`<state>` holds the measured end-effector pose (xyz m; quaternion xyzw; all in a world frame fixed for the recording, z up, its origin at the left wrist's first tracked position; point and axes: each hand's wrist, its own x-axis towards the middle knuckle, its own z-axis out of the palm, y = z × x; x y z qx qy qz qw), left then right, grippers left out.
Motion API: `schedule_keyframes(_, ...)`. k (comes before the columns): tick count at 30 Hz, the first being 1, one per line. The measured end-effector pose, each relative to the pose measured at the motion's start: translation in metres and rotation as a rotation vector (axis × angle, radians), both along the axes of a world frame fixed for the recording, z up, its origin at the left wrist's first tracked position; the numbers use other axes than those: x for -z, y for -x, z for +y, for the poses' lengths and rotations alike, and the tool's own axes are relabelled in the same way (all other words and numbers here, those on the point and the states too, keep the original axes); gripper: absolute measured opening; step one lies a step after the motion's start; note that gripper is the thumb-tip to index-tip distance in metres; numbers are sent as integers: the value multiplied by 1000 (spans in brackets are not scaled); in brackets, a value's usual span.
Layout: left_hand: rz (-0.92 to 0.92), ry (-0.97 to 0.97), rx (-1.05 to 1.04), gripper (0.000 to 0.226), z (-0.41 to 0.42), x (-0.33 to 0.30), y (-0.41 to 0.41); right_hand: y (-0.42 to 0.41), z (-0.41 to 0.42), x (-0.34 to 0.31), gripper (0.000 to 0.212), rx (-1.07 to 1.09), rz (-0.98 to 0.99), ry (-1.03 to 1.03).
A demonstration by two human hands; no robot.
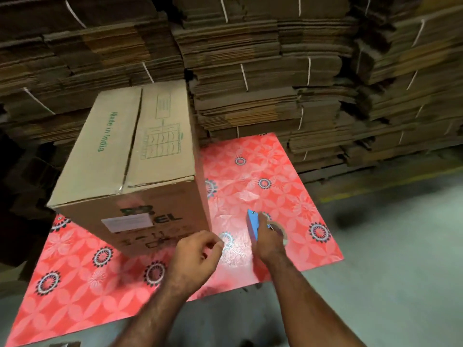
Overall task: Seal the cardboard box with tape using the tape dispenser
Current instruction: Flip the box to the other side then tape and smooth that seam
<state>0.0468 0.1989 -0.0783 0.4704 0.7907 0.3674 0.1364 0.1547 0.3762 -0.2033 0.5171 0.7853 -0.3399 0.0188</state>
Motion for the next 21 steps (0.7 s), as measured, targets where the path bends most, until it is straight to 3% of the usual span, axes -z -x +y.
schedule_keyframes(5, -165, -16, -75, 33, 0, -18, 14, -16, 14, -56, 64, 127, 371, 181)
schedule_keyframes(9, -403, -70, -210, 28, 12, -46, 41, -23, 4, -129, 54, 200, 677, 246)
schedule_keyframes(13, -532, -163, -239, 11, 23, -88, 58, -19, -19, -200, 67, 167, 750, 83)
schedule_keyframes(17, -637, -275, -227, 19, 17, -139, 65, -8, -52, -256, 67, 125, 709, -184)
schedule_keyframes(21, -714, -358, -141, 20, -1, -197, 80, 10, -88, -300, 64, 3, 857, -278)
